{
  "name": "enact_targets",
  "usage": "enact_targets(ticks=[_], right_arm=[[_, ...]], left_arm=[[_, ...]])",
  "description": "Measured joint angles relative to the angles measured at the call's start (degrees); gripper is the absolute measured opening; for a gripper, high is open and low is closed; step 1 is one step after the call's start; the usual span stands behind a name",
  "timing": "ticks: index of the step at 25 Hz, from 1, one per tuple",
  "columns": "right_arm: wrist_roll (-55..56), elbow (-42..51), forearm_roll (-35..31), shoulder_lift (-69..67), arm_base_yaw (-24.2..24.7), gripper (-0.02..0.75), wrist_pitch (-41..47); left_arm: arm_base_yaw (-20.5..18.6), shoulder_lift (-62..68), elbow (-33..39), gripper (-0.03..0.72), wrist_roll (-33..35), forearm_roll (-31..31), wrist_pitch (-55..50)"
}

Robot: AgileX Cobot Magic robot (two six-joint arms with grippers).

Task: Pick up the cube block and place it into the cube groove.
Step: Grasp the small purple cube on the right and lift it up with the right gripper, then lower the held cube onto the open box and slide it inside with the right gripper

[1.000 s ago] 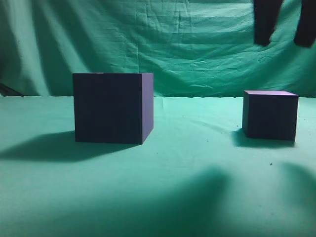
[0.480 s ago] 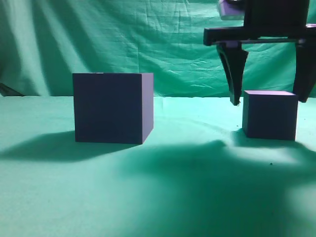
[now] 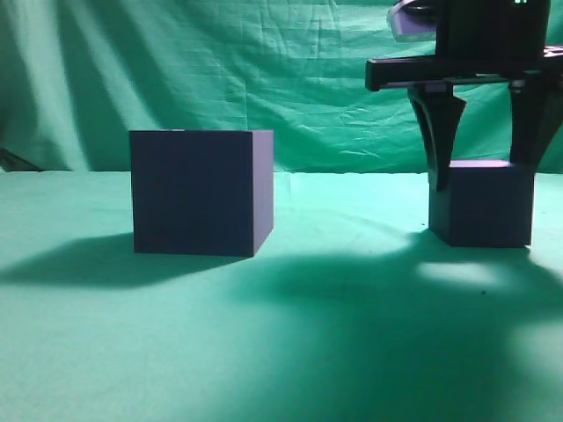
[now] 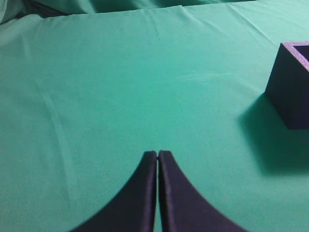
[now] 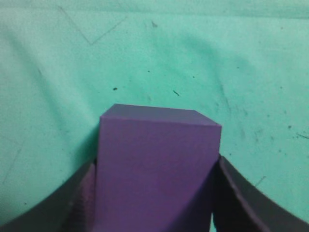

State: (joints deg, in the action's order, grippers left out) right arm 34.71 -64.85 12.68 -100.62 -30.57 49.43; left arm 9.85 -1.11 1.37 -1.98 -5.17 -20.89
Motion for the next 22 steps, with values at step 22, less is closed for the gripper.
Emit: enact_targets(ticks=[22], right_arm=[[-60.86, -32.19, -11.44, -3.46, -17.09, 0.415, 19.68]], left_arm=[[0.00, 0.00, 0.00, 0.000, 0.00, 0.00, 0.00]])
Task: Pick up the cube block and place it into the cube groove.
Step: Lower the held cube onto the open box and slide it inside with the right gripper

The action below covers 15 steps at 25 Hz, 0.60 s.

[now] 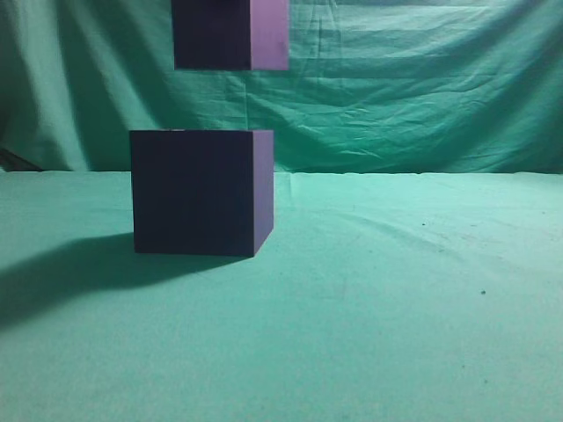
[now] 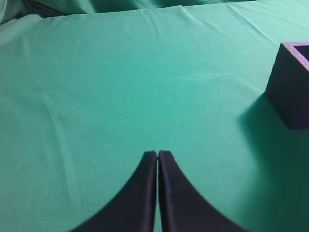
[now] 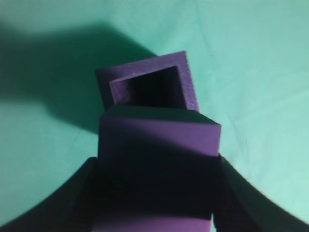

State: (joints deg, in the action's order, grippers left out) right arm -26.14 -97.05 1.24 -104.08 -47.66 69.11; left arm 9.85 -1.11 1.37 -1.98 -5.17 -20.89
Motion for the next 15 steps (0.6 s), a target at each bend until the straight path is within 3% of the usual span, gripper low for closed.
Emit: enact_targets(ticks=[9, 15], right_arm=[[-9.64, 0.00, -0.01, -3.62, -0.11, 0.415, -7.64], [-11.91, 0.00, -0.01, -5.76, -0.11, 0.415, -7.41]], left_arm=[[0.00, 0.00, 0.00, 0.000, 0.00, 0.00, 0.00], [0.00, 0.00, 0.00, 0.000, 0.00, 0.00, 0.00]])
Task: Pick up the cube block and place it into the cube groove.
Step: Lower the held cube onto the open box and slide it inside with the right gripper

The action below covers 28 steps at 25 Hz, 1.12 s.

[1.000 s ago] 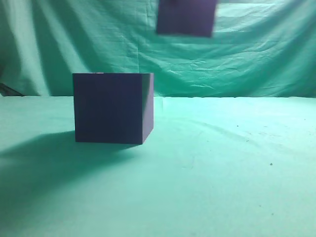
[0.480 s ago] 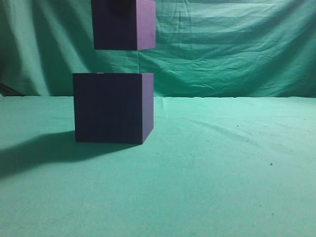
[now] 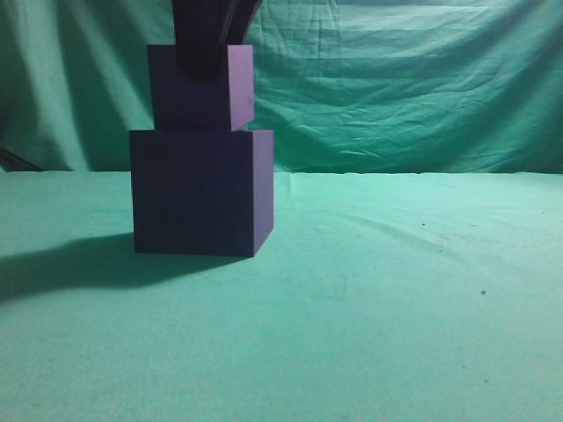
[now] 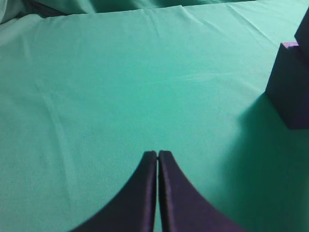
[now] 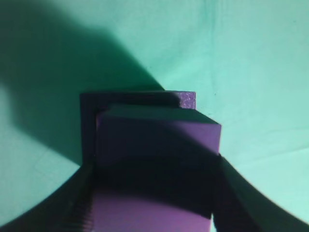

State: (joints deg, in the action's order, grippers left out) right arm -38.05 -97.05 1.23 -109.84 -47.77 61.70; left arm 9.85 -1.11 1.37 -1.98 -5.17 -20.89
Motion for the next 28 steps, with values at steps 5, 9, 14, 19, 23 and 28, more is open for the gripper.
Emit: enact_targets(ticks=[5, 9, 14, 19, 23, 28], right_arm=[[-0.47, -0.06, 0.22, 0.00, 0.00, 0.415, 1.18], [-1.87, -0.06, 0.22, -0.81, 0.00, 0.415, 3.59], [-2.22, -0.06, 0.10, -1.90, 0.00, 0.415, 3.84], [-1.69, -0.06, -0.33, -2.12, 0.00, 0.462, 3.84], [0.70, -0.75, -0.43, -1.43, 0.00, 0.628, 4.22], [8.57, -5.16, 1.37, 4.42, 0.00, 0.557, 6.99]], left_arm=[[0.00, 0.00, 0.00, 0.000, 0.00, 0.00, 0.00], [0.00, 0.00, 0.00, 0.000, 0.00, 0.00, 0.00], [0.00, 0.00, 0.00, 0.000, 0.00, 0.00, 0.00], [0.00, 0.00, 0.00, 0.000, 0.00, 0.00, 0.00], [0.00, 0.00, 0.00, 0.000, 0.00, 0.00, 0.00], [0.00, 0.00, 0.00, 0.000, 0.00, 0.00, 0.00]])
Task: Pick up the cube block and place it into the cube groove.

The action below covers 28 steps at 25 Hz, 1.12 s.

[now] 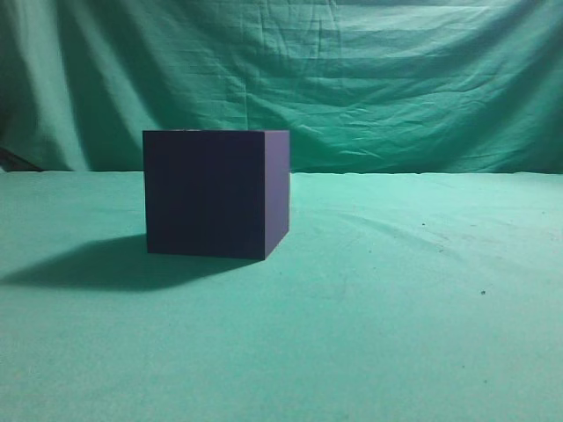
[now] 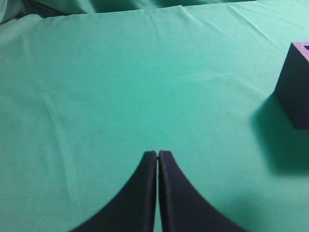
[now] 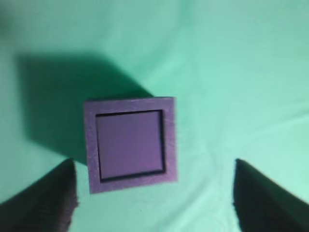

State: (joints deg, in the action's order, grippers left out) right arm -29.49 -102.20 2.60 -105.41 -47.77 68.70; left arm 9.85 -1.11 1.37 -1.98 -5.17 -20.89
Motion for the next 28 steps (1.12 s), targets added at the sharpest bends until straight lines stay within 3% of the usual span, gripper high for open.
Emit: enact_targets(ticks=[2, 5, 9, 14, 28], right_arm=[[5.79, -1.09, 2.08, 3.58, 0.00, 0.426, 1.56], [14.03, -1.18, 5.51, 8.29, 0.00, 0.153, 2.82], [27.38, -1.18, 7.57, 13.76, 0.00, 0.000, 3.31], [36.79, 2.01, 7.33, 22.84, 0.00, 0.000, 3.42], [44.97, 37.34, 8.59, 57.24, 0.00, 0.000, 2.94]], left_arm=[[0.00, 0.00, 0.00, 0.000, 0.00, 0.00, 0.00], [0.00, 0.00, 0.00, 0.000, 0.00, 0.00, 0.00], [0.00, 0.00, 0.00, 0.000, 0.00, 0.00, 0.00], [0.00, 0.00, 0.00, 0.000, 0.00, 0.00, 0.00], [0.00, 0.00, 0.00, 0.000, 0.00, 0.00, 0.00]])
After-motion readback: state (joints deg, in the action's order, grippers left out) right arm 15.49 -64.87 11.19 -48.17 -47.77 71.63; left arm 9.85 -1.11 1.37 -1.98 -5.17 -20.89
